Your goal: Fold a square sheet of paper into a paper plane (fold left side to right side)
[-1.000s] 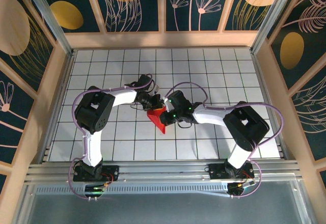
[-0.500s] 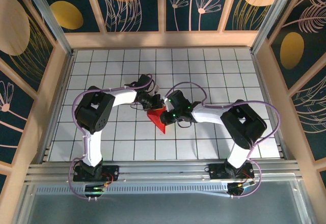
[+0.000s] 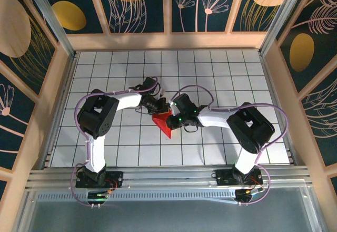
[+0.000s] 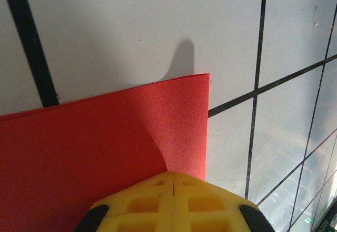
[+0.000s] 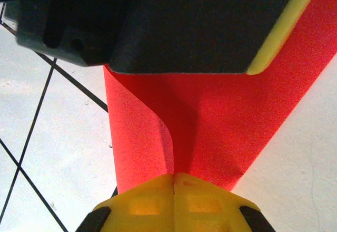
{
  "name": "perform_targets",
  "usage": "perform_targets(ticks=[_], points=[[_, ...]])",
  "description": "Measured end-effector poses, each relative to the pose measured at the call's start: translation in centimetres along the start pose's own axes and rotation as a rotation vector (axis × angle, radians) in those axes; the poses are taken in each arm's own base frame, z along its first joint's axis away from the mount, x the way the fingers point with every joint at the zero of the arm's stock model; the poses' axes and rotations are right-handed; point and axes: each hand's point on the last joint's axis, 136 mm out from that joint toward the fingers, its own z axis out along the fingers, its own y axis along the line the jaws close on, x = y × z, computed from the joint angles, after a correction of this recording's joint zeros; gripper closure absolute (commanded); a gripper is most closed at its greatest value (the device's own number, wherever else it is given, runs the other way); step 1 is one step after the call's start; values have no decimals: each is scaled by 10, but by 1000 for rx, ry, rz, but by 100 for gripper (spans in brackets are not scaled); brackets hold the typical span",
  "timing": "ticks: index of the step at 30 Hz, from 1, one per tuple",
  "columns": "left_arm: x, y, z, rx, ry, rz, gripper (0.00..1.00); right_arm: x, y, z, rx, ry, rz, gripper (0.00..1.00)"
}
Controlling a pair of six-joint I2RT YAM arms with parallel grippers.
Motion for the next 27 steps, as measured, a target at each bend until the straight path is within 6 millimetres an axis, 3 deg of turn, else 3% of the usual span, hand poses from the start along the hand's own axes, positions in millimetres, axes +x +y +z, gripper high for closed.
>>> perform_targets(ticks=[27], points=[[0,-1,0,1,-1,2,100,-1,-7,3,22,-1,9,100]])
